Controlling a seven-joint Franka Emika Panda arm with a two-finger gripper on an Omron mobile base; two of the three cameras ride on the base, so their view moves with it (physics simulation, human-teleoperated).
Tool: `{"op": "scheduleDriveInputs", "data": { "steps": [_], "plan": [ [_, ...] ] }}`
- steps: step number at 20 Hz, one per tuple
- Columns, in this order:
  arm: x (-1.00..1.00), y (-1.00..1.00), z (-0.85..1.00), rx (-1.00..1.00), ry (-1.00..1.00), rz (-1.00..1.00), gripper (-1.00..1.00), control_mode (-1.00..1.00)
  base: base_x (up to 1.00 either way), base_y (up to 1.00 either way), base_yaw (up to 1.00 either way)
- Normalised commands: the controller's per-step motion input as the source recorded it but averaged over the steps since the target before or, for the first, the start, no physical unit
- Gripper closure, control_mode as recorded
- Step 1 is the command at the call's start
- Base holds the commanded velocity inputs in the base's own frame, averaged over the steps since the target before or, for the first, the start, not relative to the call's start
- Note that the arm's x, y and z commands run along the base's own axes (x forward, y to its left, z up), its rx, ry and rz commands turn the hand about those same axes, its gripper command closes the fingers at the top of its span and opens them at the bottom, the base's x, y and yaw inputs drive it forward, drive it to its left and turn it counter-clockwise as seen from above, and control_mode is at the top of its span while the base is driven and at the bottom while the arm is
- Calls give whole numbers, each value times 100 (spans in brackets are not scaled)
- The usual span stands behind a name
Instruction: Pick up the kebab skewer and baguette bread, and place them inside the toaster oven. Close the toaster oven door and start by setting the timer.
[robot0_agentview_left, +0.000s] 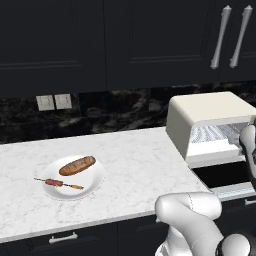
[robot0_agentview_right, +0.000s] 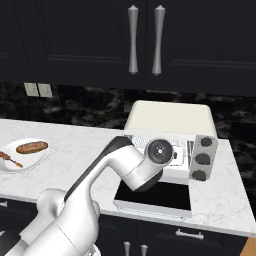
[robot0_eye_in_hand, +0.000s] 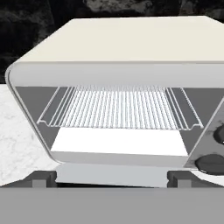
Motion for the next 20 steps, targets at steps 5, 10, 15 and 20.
{"op": "scheduleDriveInputs", "data": {
  "steps": [5, 10, 15, 20],
  "plan": [
    [28, -19, -8, 0, -9, 0, -100, -100, 0, 0, 0],
    [48, -4, -1, 0, -2, 0, -100, -100, 0, 0, 0],
    [31, -9, -15, 0, 0, 0, -100, -100, 0, 0, 0],
    [19, -13, -35, 0, -3, 0, -100, -100, 0, 0, 0]
  ]
}}
